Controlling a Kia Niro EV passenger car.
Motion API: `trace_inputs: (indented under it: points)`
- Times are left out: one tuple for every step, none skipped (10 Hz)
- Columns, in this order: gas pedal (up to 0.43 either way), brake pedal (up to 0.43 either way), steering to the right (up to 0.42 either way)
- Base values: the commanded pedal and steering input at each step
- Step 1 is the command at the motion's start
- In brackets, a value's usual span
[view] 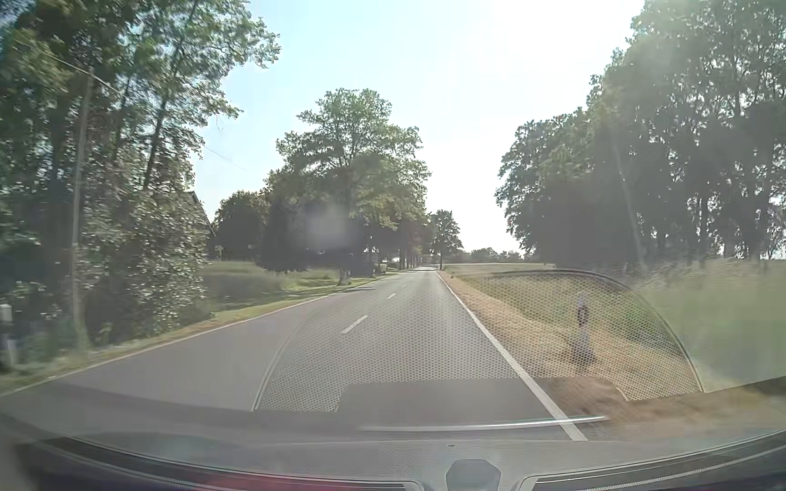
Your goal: Follow the waypoints while adhering to traffic rules and regulations
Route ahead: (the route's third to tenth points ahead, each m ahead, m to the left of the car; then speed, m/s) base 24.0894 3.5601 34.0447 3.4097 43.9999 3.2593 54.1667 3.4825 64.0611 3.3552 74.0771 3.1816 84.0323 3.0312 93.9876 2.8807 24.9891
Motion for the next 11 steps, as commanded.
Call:
trace_inputs:
  points:
    - [0.157, 0.006, 0.002]
    - [0.157, 0.006, 0.003]
    - [0.157, 0.006, 0.002]
    - [0.157, 0.006, 0.001]
    - [0.157, 0.006, 0.001]
    - [0.157, 0.006, 0.002]
    - [0.157, 0.006, 0.002]
    - [0.157, 0.006, 0.004]
    - [0.157, 0.006, 0.005]
    - [0.157, 0.006, 0.004]
    - [0.157, 0.006, 0.003]
